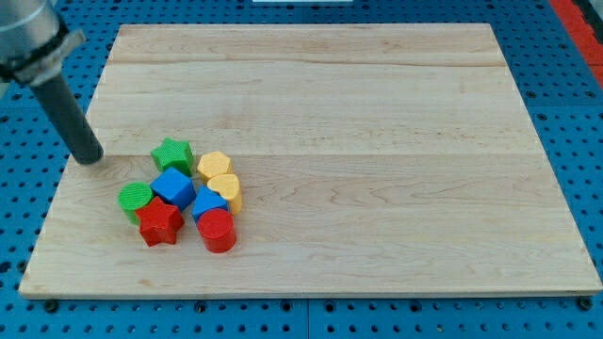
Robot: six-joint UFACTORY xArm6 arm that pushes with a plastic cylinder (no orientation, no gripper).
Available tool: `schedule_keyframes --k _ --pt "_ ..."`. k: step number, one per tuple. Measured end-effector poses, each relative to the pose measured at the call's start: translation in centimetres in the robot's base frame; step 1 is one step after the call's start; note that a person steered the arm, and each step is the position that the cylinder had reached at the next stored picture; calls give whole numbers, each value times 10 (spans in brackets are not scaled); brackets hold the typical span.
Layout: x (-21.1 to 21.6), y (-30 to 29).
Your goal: Separate the red circle from the group of blocks
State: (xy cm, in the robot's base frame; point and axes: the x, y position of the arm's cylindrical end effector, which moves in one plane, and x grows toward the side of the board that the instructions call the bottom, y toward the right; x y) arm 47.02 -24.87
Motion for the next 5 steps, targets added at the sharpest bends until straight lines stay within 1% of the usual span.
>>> schedule_keyframes --k 1,2,3,5 --pt "56 13" --pt "84 42" --pt "84 85" --pt "88 190"
